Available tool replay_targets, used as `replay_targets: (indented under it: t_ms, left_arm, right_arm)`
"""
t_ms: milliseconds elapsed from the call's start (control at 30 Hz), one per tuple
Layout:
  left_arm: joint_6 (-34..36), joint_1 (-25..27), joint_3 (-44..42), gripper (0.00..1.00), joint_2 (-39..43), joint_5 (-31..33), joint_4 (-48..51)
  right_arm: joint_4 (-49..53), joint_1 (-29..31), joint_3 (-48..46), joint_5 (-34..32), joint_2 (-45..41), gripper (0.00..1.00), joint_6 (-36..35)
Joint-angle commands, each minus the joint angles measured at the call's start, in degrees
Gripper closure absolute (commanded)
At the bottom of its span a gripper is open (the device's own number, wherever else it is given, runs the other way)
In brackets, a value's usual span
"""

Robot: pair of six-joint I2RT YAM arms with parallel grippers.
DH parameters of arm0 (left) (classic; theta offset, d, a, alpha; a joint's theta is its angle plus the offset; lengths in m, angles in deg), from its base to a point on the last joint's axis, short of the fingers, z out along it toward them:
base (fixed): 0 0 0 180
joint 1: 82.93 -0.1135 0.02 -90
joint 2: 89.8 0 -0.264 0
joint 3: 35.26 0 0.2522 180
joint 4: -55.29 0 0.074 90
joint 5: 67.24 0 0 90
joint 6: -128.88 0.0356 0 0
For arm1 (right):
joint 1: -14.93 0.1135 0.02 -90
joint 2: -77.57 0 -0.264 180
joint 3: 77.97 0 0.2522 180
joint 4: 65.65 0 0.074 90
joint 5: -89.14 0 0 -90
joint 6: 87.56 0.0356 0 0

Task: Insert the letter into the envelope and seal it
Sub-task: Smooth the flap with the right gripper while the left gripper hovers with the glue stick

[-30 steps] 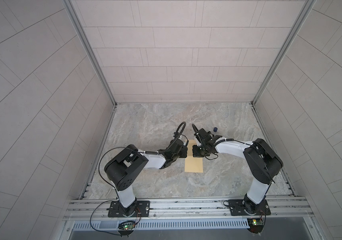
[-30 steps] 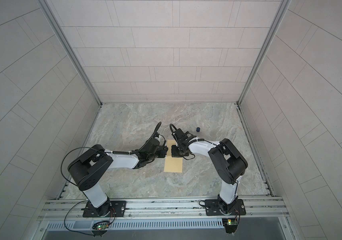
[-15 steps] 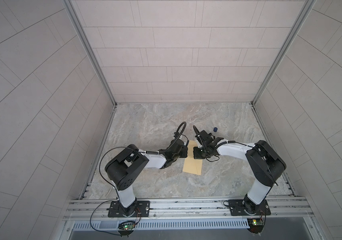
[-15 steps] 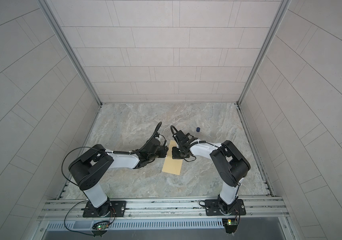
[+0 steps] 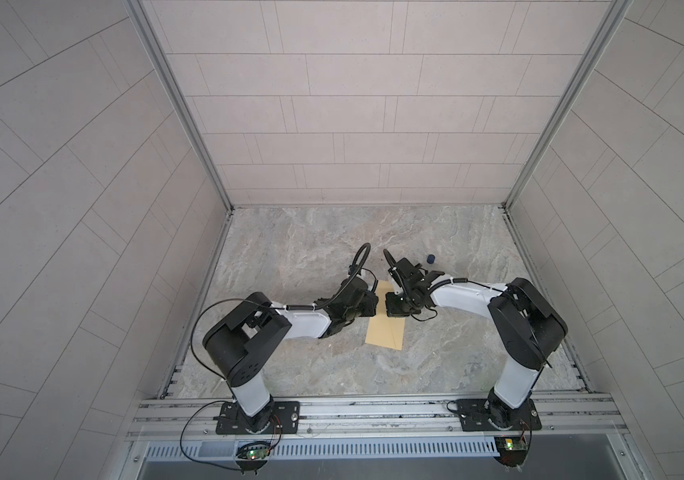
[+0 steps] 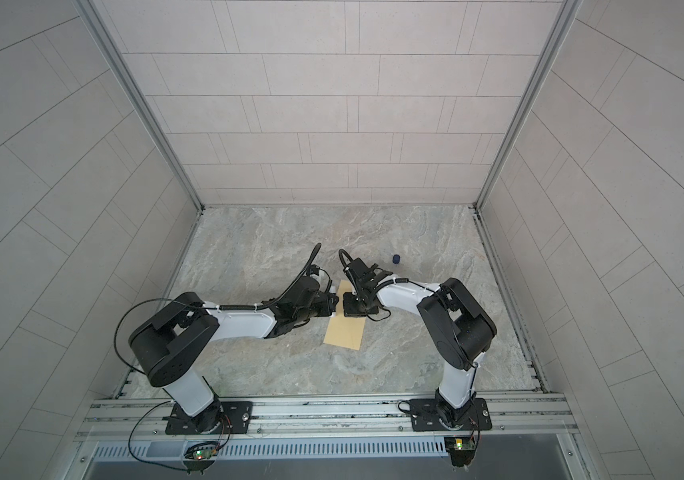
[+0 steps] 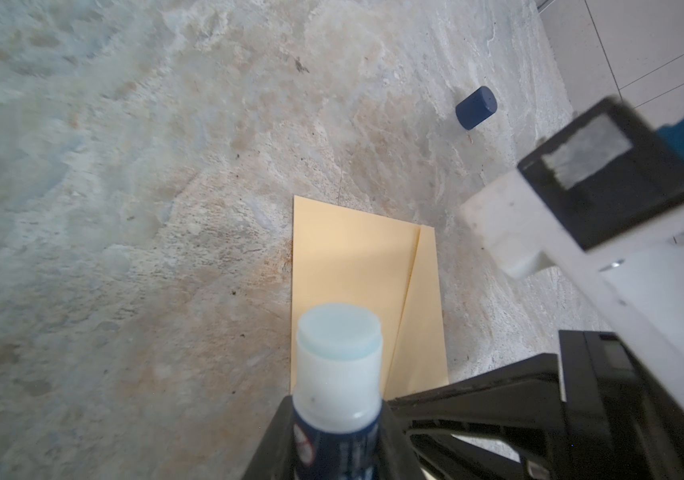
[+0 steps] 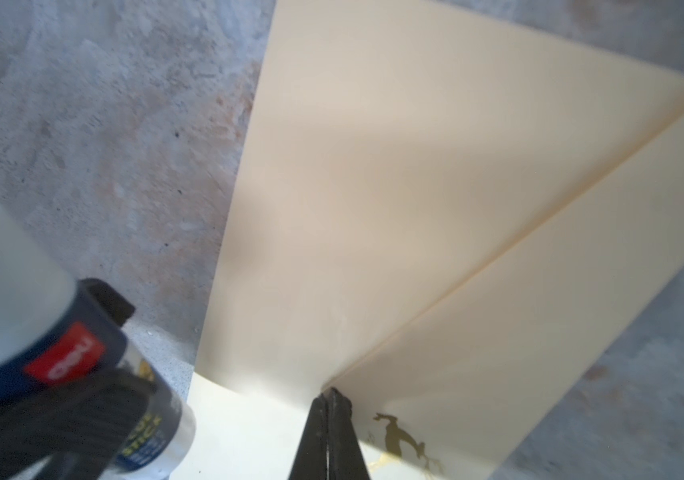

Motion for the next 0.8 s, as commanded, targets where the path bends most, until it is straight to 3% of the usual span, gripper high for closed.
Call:
replay_targets:
  t_ms: [0, 767]
  left_arm:
    - [-1.95, 0.73, 1.2, 1.0, -1.82, -0.73, -0.42]
    - [-2.66, 2.4, 0.85, 1.0, -6.26, 5.05, 0.79]
  right_arm:
    - [5.06, 0.61, -1.54, 0.39, 2.48, 0.98, -0.26]
    - [5.92, 1.05, -4.09, 1.07, -0.17, 0.98, -1.04]
